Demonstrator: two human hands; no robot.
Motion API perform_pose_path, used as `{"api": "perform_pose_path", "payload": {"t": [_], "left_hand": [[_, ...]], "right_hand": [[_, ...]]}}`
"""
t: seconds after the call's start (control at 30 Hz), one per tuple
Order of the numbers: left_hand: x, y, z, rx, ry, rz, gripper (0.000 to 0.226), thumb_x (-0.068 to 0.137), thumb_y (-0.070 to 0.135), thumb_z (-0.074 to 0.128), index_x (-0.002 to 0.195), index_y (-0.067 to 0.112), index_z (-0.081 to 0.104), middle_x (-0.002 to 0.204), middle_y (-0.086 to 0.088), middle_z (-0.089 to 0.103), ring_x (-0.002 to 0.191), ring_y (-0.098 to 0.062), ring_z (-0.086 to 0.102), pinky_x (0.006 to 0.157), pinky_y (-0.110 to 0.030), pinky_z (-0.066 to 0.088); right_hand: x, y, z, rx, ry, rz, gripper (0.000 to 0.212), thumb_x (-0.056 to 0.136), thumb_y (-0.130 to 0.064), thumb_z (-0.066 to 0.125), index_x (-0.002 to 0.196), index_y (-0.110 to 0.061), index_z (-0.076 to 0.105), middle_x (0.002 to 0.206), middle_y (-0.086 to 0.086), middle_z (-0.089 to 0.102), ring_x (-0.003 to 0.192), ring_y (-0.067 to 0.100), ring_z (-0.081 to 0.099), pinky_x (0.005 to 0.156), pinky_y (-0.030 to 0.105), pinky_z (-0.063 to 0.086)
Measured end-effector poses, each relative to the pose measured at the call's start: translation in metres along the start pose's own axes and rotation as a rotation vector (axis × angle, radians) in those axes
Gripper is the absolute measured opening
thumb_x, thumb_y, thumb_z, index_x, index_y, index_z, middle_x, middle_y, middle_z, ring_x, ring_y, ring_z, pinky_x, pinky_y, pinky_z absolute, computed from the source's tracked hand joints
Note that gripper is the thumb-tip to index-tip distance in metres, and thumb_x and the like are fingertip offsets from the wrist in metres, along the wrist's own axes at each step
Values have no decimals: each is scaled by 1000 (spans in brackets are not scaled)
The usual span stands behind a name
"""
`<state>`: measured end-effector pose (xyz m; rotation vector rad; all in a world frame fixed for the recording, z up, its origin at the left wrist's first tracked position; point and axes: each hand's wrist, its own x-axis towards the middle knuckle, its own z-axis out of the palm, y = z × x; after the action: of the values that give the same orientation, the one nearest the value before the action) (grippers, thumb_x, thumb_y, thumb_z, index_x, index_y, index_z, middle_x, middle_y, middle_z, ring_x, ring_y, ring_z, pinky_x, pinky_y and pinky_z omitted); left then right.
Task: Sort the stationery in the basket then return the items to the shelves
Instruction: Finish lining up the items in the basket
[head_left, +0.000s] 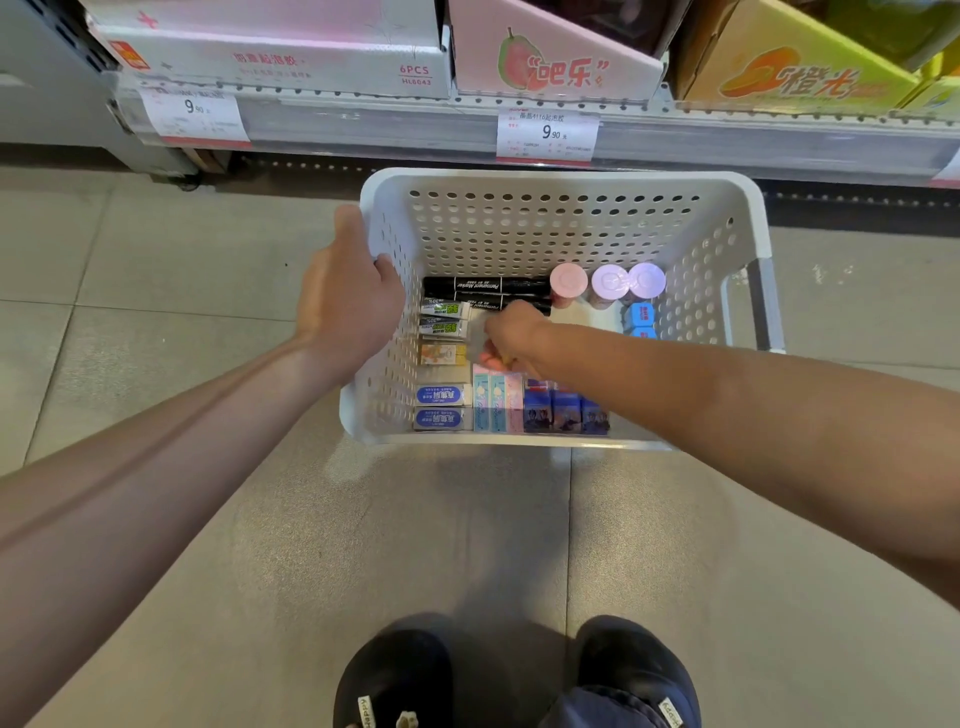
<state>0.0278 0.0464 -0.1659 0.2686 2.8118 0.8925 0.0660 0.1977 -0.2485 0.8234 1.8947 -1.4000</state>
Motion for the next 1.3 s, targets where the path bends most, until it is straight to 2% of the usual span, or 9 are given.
{"api": "perform_pose_path", "payload": {"t": [0.13,0.4,0.57,0.67,0.77,1.03,1.1,1.17,1.3], "left_hand": [[0,0,0,6,3,-9,19,98,11,38,115,4,35,66,-2,43,56,-19,47,52,-39,44],[0,1,0,-3,-2,-5,21,98,12,38,116,3,34,69,-1,44,56,-19,48,51,-39,46],[-1,1,0,-10,-4,0,21,98,12,38,117,3,34,67,-1,43,54,-18,47,48,-37,43],[-1,1,0,-9,-4,-5,21,98,11,38,117,3,34,66,-1,43,54,-18,47,52,-41,46],[-1,2,-1,-7,-5,-9,21,97,11,38,117,4,34,67,-2,43,56,-21,48,54,-47,49],[0,-1,-1,8,1,22,20,96,12,37,113,2,34,66,-4,41,59,-32,51,56,-55,51],[0,-1,-1,13,3,24,20,96,11,37,114,2,34,66,-4,41,60,-30,50,57,-54,50],[0,-1,-1,15,8,21,21,96,11,38,115,2,35,67,-3,40,60,-28,49,57,-52,49],[0,-2,0,5,5,24,21,96,11,37,115,1,34,66,-3,40,60,-30,49,55,-51,48]], "right_hand": [[-16,-3,-23,248,-173,43,15,96,3,32,91,-4,45,75,6,40,61,10,39,52,18,39],[-25,-2,-37,274,-428,61,26,90,11,49,110,-5,55,95,11,64,67,9,69,61,18,57],[-27,-2,-33,324,-371,65,29,92,13,41,118,9,53,111,19,62,81,20,65,65,21,57],[-29,-2,-29,294,-327,75,17,92,10,47,107,11,54,118,27,60,63,17,70,55,18,57],[-26,2,-24,247,-266,64,20,92,5,50,111,3,56,107,21,63,59,12,69,50,16,55],[-22,-3,-3,256,-126,46,16,90,0,56,76,-7,58,83,7,57,71,13,59,51,14,55],[-18,-4,4,102,-65,6,5,86,1,63,87,-4,62,90,7,59,82,16,62,67,20,58],[-13,-4,11,-99,7,-46,28,82,-6,70,108,1,63,103,12,63,99,23,64,87,32,55],[-5,-3,22,-210,105,-64,35,78,-13,75,108,1,64,105,15,67,99,26,66,86,36,56]]}}
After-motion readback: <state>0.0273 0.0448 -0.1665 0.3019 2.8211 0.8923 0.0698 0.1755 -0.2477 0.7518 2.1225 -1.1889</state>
